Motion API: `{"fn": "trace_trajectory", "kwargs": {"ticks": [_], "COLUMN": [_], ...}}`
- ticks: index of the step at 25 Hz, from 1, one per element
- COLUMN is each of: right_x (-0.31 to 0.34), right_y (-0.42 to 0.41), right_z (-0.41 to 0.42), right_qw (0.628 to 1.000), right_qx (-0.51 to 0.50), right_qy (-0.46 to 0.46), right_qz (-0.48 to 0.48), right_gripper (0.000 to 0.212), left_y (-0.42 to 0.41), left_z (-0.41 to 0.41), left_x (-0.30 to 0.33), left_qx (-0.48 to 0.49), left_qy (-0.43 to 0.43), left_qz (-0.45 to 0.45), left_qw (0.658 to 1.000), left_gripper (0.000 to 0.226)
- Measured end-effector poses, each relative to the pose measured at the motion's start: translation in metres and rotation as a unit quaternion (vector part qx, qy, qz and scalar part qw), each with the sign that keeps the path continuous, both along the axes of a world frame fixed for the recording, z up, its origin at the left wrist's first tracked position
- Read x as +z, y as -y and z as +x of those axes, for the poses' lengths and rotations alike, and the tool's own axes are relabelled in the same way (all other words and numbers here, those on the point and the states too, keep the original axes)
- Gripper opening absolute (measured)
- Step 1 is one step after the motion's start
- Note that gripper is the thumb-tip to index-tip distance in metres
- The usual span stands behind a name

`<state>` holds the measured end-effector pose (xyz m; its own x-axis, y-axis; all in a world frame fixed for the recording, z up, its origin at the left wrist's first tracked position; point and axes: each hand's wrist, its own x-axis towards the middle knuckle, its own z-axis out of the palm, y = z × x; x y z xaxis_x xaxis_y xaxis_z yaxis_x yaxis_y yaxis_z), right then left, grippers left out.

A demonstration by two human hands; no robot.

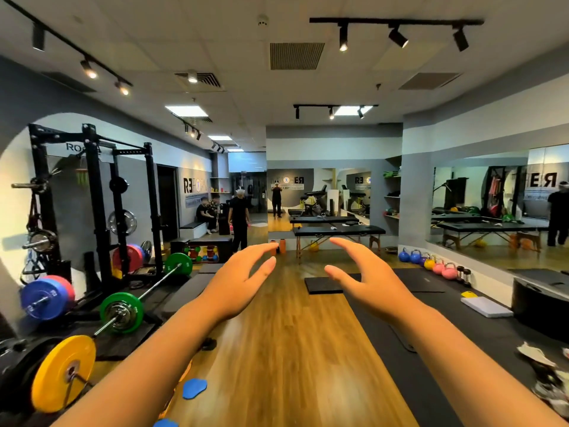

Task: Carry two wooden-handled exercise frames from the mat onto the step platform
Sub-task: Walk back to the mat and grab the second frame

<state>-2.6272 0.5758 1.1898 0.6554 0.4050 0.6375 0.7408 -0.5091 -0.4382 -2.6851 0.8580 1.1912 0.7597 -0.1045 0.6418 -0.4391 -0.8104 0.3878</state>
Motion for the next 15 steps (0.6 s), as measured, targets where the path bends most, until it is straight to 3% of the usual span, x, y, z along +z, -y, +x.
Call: {"fn": "trace_trajectory", "kwargs": {"ticks": [8, 15], "right_x": [0.036, 0.019], "right_y": [0.008, -0.011], "right_z": [0.216, 0.394], "right_qw": [1.0, 1.0], "right_qx": [0.023, 0.023], "right_qy": [0.018, 0.016], "right_qz": [-0.006, -0.006], "right_gripper": [0.072, 0.071], "left_y": [0.013, 0.0], "left_z": [0.199, 0.379], "left_x": [0.029, 0.008], "left_qx": [0.034, 0.014], "left_qy": [0.024, 0.02], "left_qz": [0.0, -0.012], "left_qw": [0.999, 1.0], "left_gripper": [0.052, 0.059]}}
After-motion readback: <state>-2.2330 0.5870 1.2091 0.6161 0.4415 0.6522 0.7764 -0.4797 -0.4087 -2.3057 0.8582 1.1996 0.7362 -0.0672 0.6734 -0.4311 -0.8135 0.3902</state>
